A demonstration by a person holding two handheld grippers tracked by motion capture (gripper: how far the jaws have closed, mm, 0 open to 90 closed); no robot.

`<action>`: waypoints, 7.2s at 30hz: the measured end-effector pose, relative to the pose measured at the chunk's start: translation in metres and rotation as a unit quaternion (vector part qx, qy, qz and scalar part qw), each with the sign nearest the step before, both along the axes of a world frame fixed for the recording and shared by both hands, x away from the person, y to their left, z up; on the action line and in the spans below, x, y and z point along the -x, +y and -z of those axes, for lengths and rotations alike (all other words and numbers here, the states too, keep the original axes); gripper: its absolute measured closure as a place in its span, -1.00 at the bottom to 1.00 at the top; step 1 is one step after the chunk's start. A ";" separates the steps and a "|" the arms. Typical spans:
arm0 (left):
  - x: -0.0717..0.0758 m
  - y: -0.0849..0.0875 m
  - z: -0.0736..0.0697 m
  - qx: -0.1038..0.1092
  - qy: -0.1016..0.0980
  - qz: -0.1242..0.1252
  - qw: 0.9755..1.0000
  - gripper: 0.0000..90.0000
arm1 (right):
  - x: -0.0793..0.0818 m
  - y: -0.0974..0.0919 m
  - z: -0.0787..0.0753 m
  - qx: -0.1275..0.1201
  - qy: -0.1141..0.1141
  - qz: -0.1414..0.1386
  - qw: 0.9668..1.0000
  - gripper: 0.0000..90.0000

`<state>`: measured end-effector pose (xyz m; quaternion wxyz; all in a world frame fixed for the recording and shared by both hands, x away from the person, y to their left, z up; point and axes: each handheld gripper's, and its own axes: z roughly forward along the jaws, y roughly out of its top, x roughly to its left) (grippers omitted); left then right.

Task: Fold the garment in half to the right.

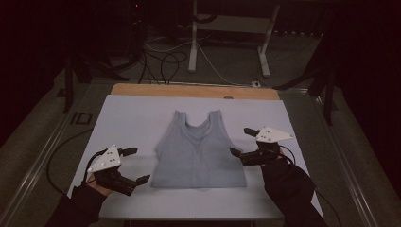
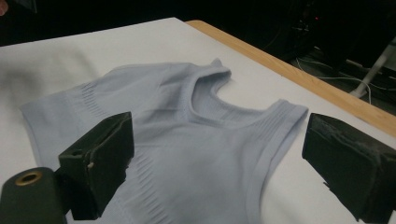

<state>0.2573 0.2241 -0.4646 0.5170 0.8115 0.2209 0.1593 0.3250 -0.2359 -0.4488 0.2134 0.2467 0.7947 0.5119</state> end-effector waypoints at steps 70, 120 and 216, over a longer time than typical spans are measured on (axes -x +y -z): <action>-0.014 -0.046 0.055 -0.146 0.112 -0.055 0.981 -0.98 | -0.129 0.173 0.018 0.034 0.046 -0.068 0.996 -0.79; -0.011 -0.063 0.054 -0.156 0.135 0.004 0.978 0.93 | -0.196 0.214 0.030 0.082 0.149 0.018 0.985 -0.20; -0.014 -0.115 0.004 -0.156 0.065 0.096 0.981 0.94 | -0.192 0.176 -0.013 0.163 0.095 0.033 0.981 0.95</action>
